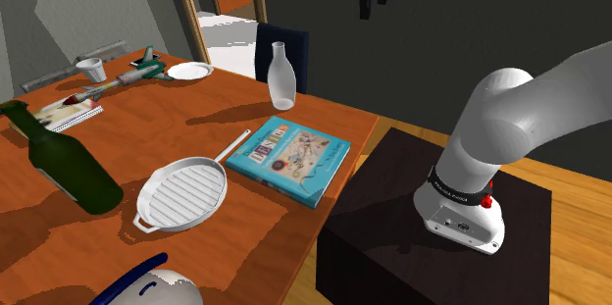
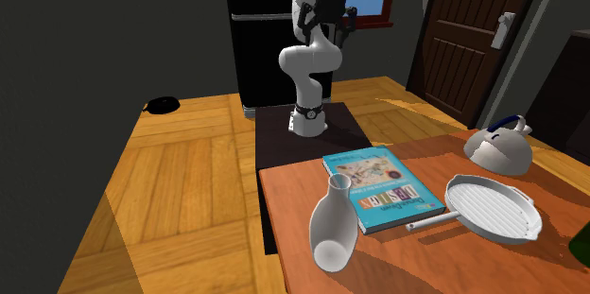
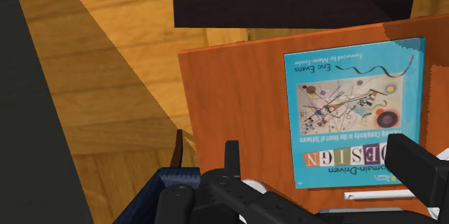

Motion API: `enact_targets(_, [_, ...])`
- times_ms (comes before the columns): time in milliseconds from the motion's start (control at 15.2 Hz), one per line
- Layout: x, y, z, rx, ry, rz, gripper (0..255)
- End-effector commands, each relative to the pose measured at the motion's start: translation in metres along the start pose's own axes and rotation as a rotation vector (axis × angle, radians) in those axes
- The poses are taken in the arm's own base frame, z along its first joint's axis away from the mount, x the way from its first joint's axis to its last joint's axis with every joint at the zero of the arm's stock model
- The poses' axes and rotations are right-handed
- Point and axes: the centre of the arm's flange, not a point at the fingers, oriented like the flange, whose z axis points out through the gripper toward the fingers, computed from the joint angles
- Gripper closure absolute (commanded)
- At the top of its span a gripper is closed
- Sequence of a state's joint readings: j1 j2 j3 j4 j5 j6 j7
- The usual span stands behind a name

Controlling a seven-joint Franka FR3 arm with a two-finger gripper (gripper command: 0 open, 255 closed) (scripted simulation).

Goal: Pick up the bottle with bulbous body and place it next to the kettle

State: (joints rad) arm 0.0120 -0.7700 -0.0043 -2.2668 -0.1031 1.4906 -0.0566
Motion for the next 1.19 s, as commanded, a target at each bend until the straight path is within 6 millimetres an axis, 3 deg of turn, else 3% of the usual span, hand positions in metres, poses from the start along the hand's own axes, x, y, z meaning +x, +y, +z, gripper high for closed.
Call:
enact_targets(0, [0.0,0.0,0.0,0.0,0.0,0.0,0])
enact_targets(1122, [0.2,0.036,0.095,0.049,0.011,-0.017,0])
